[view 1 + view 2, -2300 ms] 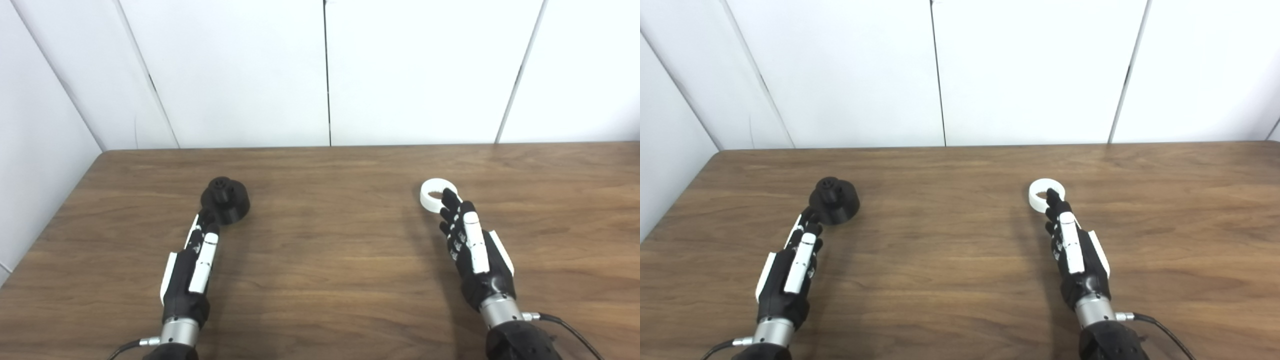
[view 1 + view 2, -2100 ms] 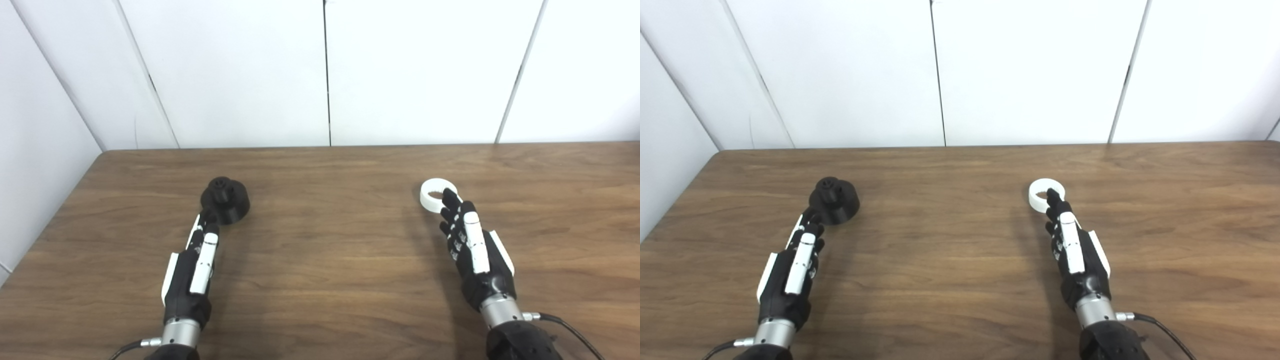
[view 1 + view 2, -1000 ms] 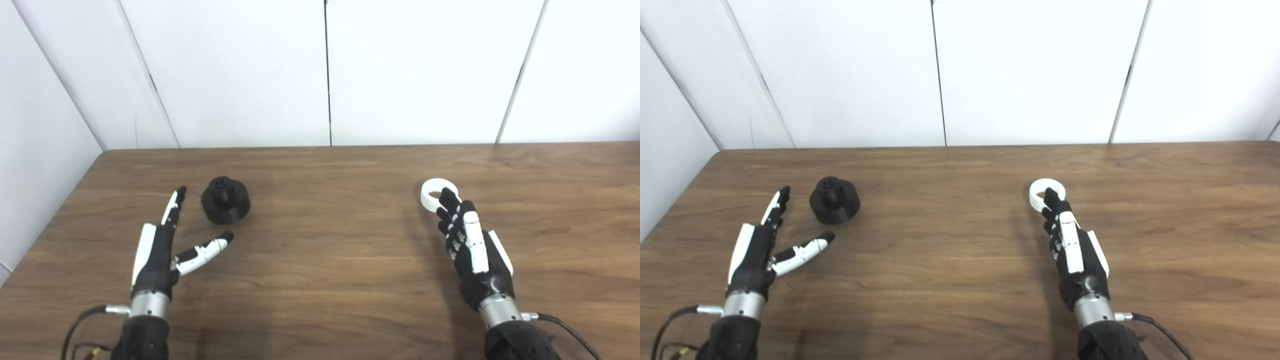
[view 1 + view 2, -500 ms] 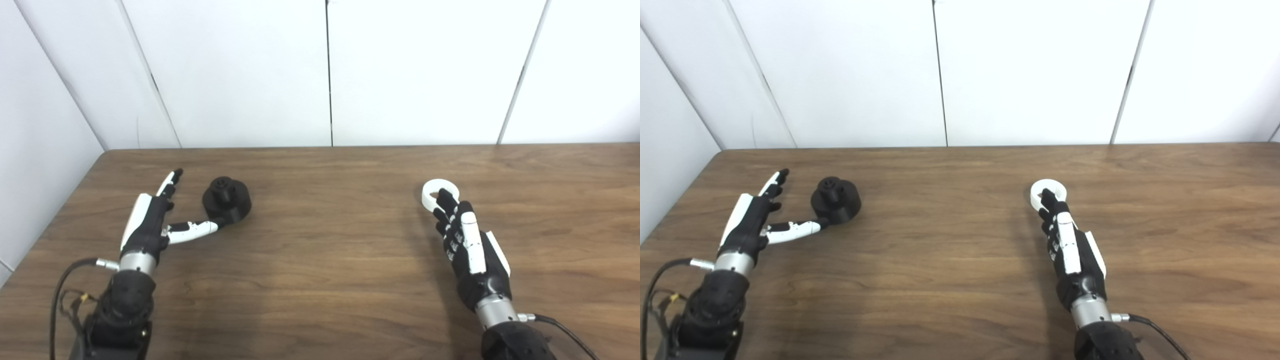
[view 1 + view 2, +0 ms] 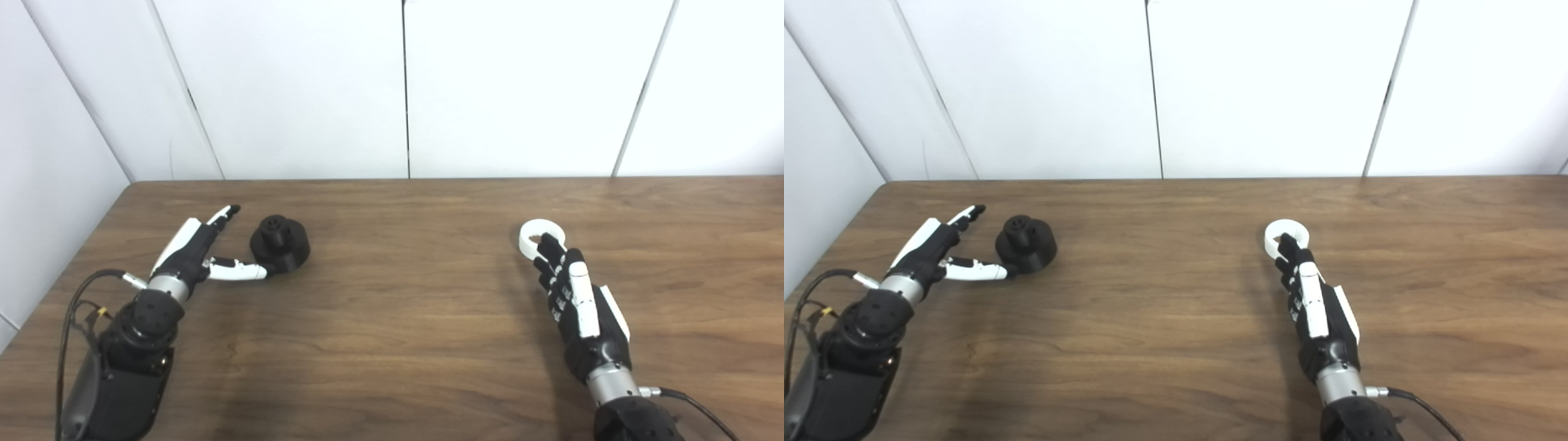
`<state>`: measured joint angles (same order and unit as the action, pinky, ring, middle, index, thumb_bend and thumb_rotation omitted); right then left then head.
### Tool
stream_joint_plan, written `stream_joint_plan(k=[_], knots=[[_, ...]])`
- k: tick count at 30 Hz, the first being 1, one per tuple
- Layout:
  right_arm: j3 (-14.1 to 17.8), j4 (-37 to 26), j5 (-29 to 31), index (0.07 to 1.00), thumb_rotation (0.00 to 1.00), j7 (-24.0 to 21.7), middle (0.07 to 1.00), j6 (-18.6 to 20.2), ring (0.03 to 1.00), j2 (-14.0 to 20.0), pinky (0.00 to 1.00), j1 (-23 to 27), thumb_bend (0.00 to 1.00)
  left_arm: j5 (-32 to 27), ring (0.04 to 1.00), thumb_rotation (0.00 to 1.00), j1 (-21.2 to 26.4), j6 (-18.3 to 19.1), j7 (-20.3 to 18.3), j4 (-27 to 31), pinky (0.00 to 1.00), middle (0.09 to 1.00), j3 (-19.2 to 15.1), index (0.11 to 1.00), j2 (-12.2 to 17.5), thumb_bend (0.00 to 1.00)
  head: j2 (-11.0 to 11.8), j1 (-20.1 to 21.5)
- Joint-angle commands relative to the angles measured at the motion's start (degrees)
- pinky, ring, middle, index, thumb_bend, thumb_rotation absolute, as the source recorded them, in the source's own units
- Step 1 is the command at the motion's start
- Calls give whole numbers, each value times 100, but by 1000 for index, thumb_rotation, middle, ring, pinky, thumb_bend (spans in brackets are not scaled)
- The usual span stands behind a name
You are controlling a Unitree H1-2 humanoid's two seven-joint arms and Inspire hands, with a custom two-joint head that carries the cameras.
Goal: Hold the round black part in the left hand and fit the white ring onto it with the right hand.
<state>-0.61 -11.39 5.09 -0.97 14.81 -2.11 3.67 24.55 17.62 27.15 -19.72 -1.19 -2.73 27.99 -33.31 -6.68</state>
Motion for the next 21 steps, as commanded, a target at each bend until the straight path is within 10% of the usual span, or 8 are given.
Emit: stream_joint_plan(k=[1,10,21], knots=[[-36,-123,-25,926,1000,-7,949,-178,956,-36,1000,114,507,217,1000,181,362,-23,-192,20,978,1000,-168,967,194,1000,-5,-6],[-26,-134,-81,921,1000,43,941,-136,949,-98,989,93,513,982,1000,207,576,-23,-1085,-146,1000,1000,-235,975,245,1000,-11,14],[-13,-130,-87,919,1000,66,943,-133,951,-113,989,77,513,1194,1000,199,773,-24,-1285,-283,1000,1000,-101,955,353,1000,6,36]])
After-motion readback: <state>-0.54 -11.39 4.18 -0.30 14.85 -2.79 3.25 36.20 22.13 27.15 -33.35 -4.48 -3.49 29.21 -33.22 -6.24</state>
